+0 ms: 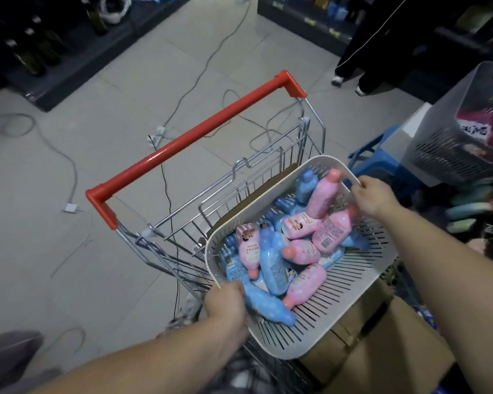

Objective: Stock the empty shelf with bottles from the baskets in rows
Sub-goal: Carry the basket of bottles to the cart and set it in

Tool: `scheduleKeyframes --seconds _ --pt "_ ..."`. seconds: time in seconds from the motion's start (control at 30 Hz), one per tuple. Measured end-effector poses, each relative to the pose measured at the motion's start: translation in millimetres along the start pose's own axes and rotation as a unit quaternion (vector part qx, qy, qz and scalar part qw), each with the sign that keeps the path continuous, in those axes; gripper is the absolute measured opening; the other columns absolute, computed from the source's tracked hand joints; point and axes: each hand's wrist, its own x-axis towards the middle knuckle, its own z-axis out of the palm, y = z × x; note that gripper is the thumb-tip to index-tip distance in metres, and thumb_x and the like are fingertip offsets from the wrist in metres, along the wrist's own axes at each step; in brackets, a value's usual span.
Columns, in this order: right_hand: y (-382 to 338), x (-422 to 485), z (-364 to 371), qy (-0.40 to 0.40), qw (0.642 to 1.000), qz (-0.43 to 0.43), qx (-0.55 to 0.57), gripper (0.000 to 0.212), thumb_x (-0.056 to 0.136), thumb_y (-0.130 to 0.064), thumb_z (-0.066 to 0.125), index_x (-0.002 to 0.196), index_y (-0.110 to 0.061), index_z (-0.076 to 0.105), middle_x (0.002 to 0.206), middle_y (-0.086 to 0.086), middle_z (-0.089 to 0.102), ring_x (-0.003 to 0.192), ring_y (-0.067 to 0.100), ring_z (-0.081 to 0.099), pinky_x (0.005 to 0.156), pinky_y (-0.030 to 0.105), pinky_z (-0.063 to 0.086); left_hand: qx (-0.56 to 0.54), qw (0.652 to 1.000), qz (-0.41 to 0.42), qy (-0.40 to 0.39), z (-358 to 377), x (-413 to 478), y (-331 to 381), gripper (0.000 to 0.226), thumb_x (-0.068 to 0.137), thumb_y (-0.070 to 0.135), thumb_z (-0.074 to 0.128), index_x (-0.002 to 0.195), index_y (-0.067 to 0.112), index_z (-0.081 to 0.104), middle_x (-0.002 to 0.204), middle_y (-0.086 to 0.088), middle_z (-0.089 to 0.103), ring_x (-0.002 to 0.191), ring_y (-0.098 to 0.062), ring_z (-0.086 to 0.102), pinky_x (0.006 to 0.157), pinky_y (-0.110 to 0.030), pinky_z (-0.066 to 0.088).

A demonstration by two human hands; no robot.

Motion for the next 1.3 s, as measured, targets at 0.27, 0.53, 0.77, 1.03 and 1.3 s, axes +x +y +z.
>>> scheduleKeyframes --seconds 0.27,0.53,0.77,1.03,1.3 --pt "5.5 1.3 -7.1 0.001 1.0 -0.004 -0.003 0.019 0.098 -0.019 0.044 0.092 -0.008 0.058 0.096 0.018 0.062 0.091 0.035 0.059 0.085 0.044 0.049 0.024 1.0 -0.007 -0.006 10.7 5.5 -16.1 0.008 0.07 -0.005 0.05 0.069 0.002 0.048 0.048 -0.01 0.034 0.041 -0.016 0.031 0.044 -0.023 0.024" --pt "-15.8 10.3 -0.8 0.01 0.998 -0.035 -0.045 0.021 0.099 -0.023 0.044 0.098 -0.007 0.058 0.099 0.018 0.061 0.09 0.033 0.057 0.078 0.038 0.045 0.011 0.999 -0.027 -0.024 1.3 15.3 -25.0 0.016 0.072 -0.008 0.049 0.061 0.003 0.047 0.035 -0.004 0.036 0.031 -0.015 0.033 0.045 -0.024 0.029" --pt "-2.6 14.7 -0.7 0.002 0.999 0.021 -0.041 0.017 0.099 -0.019 0.045 0.098 -0.006 0.055 0.1 0.018 0.058 0.096 0.036 0.058 0.086 0.043 0.046 -0.001 0.997 -0.054 -0.058 12.8 23.6 -22.1 0.021 0.075 -0.01 0.046 0.059 0.004 0.045 0.038 -0.004 0.037 0.036 -0.016 0.032 0.041 -0.023 0.03" --pt "20.2 13.3 10.9 0.001 0.997 0.053 -0.058 0.016 0.099 -0.019 0.044 0.099 -0.008 0.055 0.103 0.022 0.06 0.092 0.034 0.056 0.086 0.041 0.046 0.047 0.998 -0.003 -0.035 16.1 34.0 1.3 0.01 0.068 -0.006 0.05 0.065 0.003 0.046 0.055 -0.008 0.035 0.044 -0.017 0.03 0.047 -0.023 0.024" --pt "6.4 22.2 11.2 0.009 0.989 0.071 -0.13 0.018 0.098 -0.021 0.048 0.106 -0.007 0.055 0.094 0.017 0.056 0.085 0.033 0.054 0.076 0.038 0.045 0.096 0.994 0.019 -0.055 12.6 42.0 1.1 0.012 0.071 -0.008 0.05 0.077 0.001 0.05 0.063 -0.011 0.039 0.045 -0.018 0.034 0.042 -0.024 0.022"
